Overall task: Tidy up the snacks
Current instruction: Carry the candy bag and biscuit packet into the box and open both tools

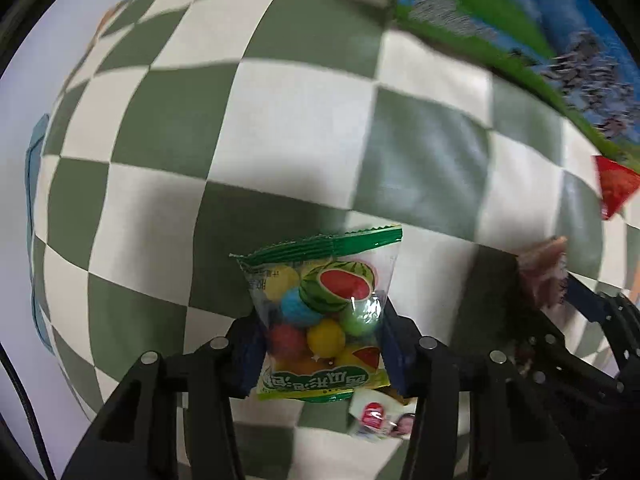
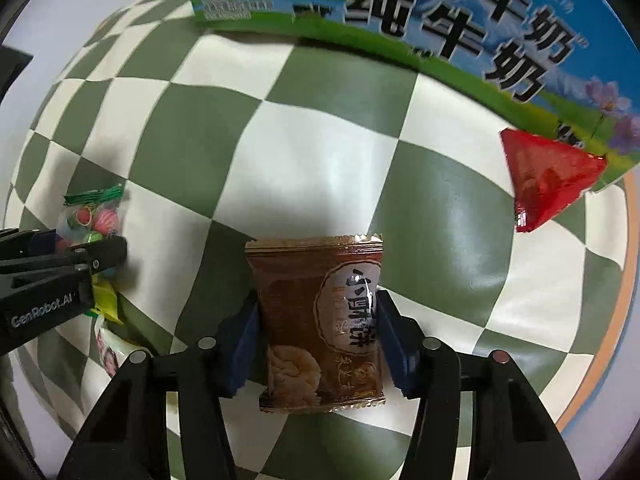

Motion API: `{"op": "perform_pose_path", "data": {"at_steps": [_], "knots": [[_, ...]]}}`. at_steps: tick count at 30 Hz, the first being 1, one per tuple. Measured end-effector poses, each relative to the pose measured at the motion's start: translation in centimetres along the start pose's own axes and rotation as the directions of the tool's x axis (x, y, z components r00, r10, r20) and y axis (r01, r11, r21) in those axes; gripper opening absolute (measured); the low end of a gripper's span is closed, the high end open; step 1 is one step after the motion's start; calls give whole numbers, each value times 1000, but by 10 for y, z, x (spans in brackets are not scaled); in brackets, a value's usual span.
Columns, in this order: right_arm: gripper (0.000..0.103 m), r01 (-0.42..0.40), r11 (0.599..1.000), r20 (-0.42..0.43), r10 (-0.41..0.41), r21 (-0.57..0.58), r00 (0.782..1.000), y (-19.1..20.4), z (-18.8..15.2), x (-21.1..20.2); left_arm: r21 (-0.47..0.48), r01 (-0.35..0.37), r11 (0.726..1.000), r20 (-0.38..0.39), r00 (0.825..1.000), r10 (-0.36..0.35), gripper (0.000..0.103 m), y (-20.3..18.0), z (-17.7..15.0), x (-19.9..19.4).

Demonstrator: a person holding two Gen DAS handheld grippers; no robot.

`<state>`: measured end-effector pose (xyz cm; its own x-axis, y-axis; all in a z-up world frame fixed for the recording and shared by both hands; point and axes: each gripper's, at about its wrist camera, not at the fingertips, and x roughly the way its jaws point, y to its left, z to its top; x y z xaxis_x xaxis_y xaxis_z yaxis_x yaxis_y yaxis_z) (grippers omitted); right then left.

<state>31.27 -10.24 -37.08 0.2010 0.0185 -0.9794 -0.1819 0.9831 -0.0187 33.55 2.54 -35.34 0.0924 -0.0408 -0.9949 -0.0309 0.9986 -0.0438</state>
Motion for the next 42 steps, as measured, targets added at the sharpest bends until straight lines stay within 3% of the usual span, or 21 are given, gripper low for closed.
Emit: {"op": "perform_pose_path", "data": {"at_steps": [3,4,8,12,16,19,25,28,33,34,35,36,37,42], "knots": [[57,-61,997,45,58,50,997,-16,-2,-27,18,55,998,37,998,-55,46,-14,0,-26],[57,-80,995,60,77,63,995,-44,0,-39,26,67,997,49,996,-69,46,-19,2,-34],[57,-176,977,162,156,117,974,-81,8,-97,75,145,987,135,979,-154,46,-48,18,-86],[57,-248,956,272,199,158,942,-112,45,-165,142,218,966,183,953,-242,46,-71,64,-144],[57,-262,950,348,190,172,918,-142,93,-205,207,186,961,227,946,-232,46,-88,122,-185],[57,-203,963,356,129,177,925,-154,143,-207,228,121,966,238,955,-176,46,-106,166,-189],[57,-114,969,222,65,218,973,-203,223,-167,231,30,972,146,987,-66,46,-117,236,-148],[57,-88,968,149,54,237,987,-219,241,-142,201,27,979,73,996,-42,46,-111,255,-118],[63,-116,944,32,112,310,993,-239,246,-102,175,49,983,-27,999,-45,49,-107,264,-89],[69,-106,940,7,110,326,994,-242,247,-94,165,56,985,-34,998,-51,53,-106,265,-88],[85,-108,939,-4,115,327,993,-243,248,-88,158,64,985,-29,998,-60,58,-106,266,-87],[97,-104,938,-19,117,331,993,-245,248,-84,156,65,986,-18,998,-63,78,-106,267,-87],[97,-96,938,-26,111,332,993,-245,248,-83,158,60,986,-10,998,-59,91,-107,267,-88],[97,-101,941,-44,122,324,992,-237,241,-78,154,47,987,7,999,-49,97,-110,263,-88]]}}
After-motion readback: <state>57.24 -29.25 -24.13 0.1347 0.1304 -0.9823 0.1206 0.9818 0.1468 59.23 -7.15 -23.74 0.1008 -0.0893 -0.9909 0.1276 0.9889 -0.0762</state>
